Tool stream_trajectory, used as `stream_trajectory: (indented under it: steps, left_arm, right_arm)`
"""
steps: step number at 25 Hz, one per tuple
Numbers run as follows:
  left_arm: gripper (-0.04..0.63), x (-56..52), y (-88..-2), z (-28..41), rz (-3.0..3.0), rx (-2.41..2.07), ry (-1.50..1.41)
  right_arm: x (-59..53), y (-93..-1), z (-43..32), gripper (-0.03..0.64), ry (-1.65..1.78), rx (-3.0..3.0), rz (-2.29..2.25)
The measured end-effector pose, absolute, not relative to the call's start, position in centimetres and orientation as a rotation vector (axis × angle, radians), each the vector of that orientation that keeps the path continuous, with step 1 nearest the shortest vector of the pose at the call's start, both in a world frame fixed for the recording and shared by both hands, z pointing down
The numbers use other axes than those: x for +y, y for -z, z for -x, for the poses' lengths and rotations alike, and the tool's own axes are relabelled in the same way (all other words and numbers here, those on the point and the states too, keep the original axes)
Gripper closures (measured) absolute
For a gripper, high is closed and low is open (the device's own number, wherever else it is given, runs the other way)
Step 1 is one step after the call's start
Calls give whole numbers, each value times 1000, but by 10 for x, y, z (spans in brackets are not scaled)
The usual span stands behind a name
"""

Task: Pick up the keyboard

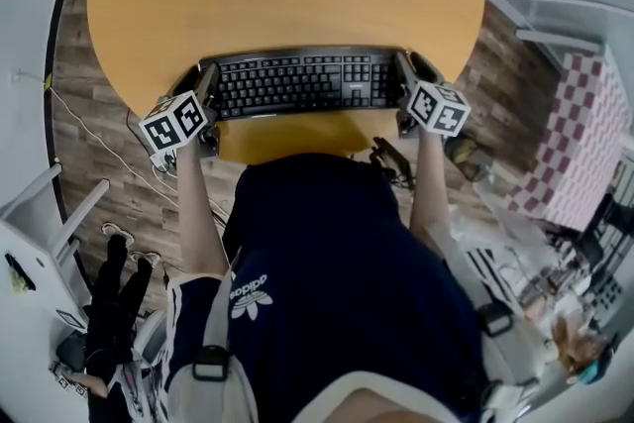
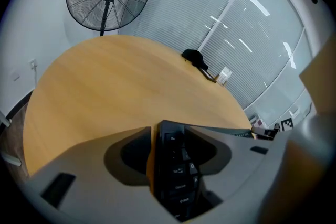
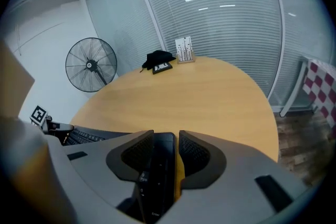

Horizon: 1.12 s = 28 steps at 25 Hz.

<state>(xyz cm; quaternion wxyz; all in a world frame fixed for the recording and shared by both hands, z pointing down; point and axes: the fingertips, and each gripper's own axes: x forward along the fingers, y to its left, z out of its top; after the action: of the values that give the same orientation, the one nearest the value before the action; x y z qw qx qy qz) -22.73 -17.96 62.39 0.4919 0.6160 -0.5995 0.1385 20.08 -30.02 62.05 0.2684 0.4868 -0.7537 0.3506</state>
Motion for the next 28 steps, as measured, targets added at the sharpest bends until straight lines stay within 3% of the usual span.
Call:
stream_trajectory:
  steps: [11, 28]
  left_arm:
    - [419, -179, -626, 223, -1474, -1426, -248]
    - [422, -179, -605, 225, -1546, -1491, -212]
  right_arm:
    - [-294, -628, -195, 471, -1322, -2076, -1287]
    - [-296, -606, -191, 474, -1180, -2135, -1303]
